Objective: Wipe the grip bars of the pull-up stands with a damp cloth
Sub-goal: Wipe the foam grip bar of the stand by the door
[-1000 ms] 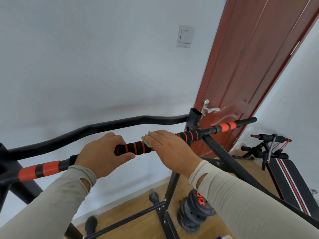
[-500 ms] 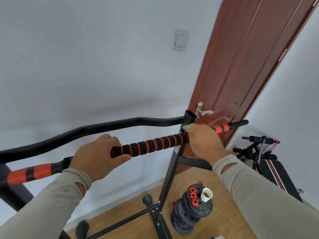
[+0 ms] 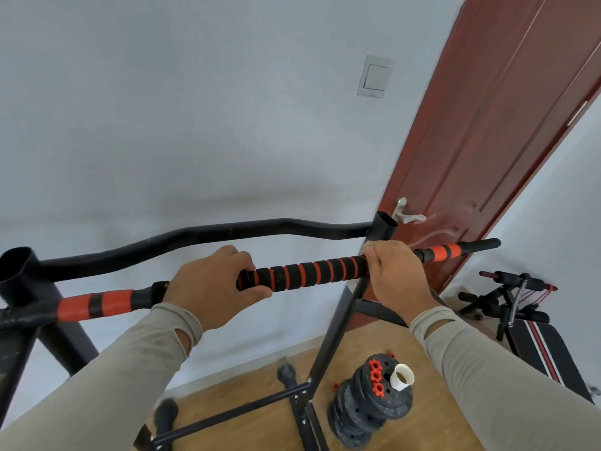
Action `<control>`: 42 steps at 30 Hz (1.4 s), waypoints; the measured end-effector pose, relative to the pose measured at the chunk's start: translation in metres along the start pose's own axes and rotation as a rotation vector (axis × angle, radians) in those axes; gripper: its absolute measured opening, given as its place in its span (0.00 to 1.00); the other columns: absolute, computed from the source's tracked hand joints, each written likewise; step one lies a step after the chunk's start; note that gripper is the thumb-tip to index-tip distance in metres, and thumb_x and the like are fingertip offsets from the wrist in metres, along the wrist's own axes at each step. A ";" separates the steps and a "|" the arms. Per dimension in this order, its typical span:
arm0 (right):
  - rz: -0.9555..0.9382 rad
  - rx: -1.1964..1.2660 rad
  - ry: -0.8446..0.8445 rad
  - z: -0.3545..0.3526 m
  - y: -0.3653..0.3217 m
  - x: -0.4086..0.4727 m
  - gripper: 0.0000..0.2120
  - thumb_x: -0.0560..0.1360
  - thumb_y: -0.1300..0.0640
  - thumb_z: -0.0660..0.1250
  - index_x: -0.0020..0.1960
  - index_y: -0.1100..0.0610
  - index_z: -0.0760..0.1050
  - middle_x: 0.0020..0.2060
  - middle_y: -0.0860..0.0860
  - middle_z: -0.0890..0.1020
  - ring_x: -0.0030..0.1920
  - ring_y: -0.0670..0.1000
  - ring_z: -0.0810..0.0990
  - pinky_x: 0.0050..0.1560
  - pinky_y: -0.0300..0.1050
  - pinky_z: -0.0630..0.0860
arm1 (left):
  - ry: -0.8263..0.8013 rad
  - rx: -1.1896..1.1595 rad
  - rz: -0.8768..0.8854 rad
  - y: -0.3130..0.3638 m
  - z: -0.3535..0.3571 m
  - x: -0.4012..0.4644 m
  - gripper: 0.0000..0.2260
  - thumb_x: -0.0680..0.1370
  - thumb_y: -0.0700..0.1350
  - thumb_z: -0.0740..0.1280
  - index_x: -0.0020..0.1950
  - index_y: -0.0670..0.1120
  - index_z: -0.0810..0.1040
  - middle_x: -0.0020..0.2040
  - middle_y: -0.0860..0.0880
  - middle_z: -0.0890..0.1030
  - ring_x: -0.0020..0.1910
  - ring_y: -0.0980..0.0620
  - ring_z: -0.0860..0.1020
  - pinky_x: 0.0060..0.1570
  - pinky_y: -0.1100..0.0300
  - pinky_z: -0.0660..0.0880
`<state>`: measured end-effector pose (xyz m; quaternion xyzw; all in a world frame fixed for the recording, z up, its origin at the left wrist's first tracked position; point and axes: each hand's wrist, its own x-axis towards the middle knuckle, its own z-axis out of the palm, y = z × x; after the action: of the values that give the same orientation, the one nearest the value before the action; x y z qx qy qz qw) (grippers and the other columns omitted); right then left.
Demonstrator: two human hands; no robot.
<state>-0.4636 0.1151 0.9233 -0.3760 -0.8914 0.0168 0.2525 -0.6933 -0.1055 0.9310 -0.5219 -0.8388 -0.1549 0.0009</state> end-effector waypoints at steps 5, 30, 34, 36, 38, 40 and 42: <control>-0.211 -0.065 -0.017 0.025 -0.103 -0.011 0.11 0.81 0.55 0.63 0.40 0.49 0.70 0.31 0.44 0.74 0.33 0.49 0.75 0.36 0.45 0.74 | 0.008 -0.002 0.008 -0.003 0.004 0.003 0.19 0.73 0.71 0.63 0.52 0.57 0.74 0.45 0.57 0.73 0.39 0.57 0.76 0.41 0.60 0.75; -0.284 -0.131 -0.095 0.026 -0.126 -0.014 0.08 0.81 0.53 0.64 0.43 0.49 0.75 0.33 0.46 0.77 0.34 0.52 0.76 0.38 0.48 0.78 | -0.022 -0.021 0.012 0.000 -0.001 -0.004 0.23 0.74 0.70 0.65 0.59 0.54 0.76 0.50 0.56 0.74 0.45 0.54 0.77 0.50 0.55 0.78; -0.323 -0.007 -0.111 0.027 -0.113 -0.012 0.17 0.86 0.47 0.51 0.42 0.47 0.70 0.33 0.44 0.75 0.35 0.47 0.75 0.41 0.48 0.78 | -0.078 -0.071 -0.001 -0.041 -0.030 -0.022 0.35 0.72 0.68 0.70 0.75 0.58 0.66 0.67 0.58 0.74 0.65 0.54 0.74 0.67 0.54 0.72; -0.327 0.023 -0.119 0.029 -0.113 -0.011 0.17 0.86 0.46 0.49 0.43 0.46 0.69 0.33 0.44 0.74 0.36 0.46 0.75 0.43 0.48 0.78 | -0.093 -0.022 -0.076 -0.078 -0.042 -0.041 0.36 0.71 0.70 0.69 0.75 0.58 0.66 0.68 0.60 0.72 0.68 0.56 0.71 0.69 0.54 0.70; -0.331 0.037 -0.159 0.028 -0.114 -0.012 0.17 0.86 0.46 0.48 0.47 0.48 0.72 0.37 0.44 0.78 0.40 0.48 0.77 0.47 0.50 0.79 | -0.108 0.036 -0.101 -0.103 -0.042 -0.057 0.28 0.70 0.73 0.65 0.65 0.61 0.73 0.59 0.62 0.76 0.61 0.57 0.75 0.62 0.56 0.73; -0.336 0.049 -0.241 0.023 -0.110 -0.009 0.18 0.85 0.45 0.49 0.57 0.50 0.76 0.50 0.48 0.83 0.49 0.51 0.80 0.56 0.53 0.79 | -0.059 0.063 -0.100 -0.110 -0.036 -0.064 0.20 0.71 0.73 0.63 0.53 0.61 0.76 0.46 0.61 0.78 0.48 0.58 0.77 0.51 0.58 0.76; -0.331 0.038 -0.314 0.017 -0.102 -0.005 0.20 0.86 0.45 0.49 0.65 0.49 0.76 0.71 0.52 0.77 0.61 0.54 0.80 0.65 0.53 0.75 | 0.023 0.078 -0.081 -0.109 -0.029 -0.064 0.18 0.72 0.72 0.63 0.49 0.60 0.76 0.41 0.60 0.78 0.42 0.60 0.76 0.46 0.57 0.76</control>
<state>-0.5357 0.0418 0.9291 -0.2124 -0.9689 0.0500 0.1168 -0.7647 -0.2138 0.9201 -0.4852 -0.8646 -0.1279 0.0245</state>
